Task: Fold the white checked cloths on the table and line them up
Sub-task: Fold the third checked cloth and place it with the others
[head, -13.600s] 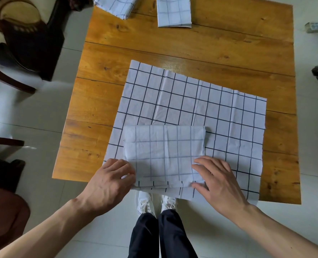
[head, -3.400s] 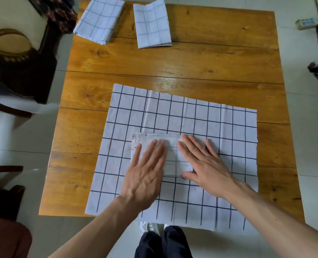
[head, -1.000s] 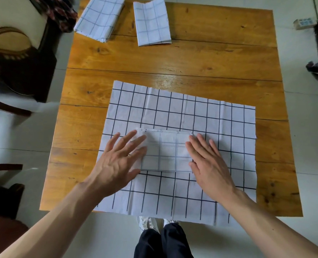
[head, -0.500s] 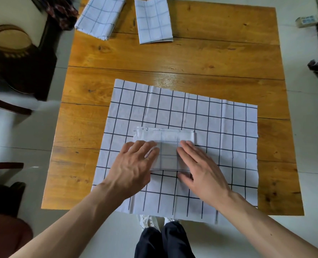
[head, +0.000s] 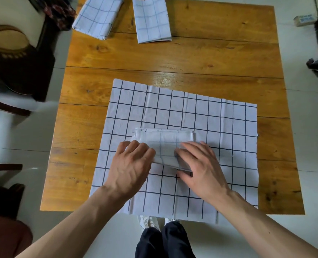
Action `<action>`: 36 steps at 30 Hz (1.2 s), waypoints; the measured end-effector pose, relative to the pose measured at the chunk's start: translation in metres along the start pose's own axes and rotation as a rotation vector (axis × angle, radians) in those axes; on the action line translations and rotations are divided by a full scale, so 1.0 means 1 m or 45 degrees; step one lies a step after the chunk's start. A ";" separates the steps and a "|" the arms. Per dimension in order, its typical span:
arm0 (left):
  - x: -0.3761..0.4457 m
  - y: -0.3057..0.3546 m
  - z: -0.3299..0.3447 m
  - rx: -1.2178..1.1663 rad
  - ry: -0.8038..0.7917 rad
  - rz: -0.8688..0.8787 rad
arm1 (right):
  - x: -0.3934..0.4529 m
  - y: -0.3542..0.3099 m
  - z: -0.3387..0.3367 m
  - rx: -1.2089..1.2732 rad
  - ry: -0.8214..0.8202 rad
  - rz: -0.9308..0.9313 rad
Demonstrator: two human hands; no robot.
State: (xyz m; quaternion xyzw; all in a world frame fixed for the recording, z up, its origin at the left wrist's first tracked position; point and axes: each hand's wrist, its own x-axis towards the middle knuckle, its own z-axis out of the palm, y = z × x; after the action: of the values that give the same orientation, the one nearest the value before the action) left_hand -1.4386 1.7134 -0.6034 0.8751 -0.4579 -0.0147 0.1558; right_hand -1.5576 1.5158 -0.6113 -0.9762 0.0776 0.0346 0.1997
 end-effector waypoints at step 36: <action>0.020 0.090 -0.302 -0.328 0.256 0.038 | -0.048 -0.135 -0.320 -0.003 0.353 -0.075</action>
State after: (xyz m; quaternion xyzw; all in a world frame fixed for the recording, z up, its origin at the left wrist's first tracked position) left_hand -1.4480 1.7273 -0.2879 0.8380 -0.4473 0.0168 0.3120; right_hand -1.5713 1.5184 -0.2614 -0.9737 0.0758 -0.1063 0.1869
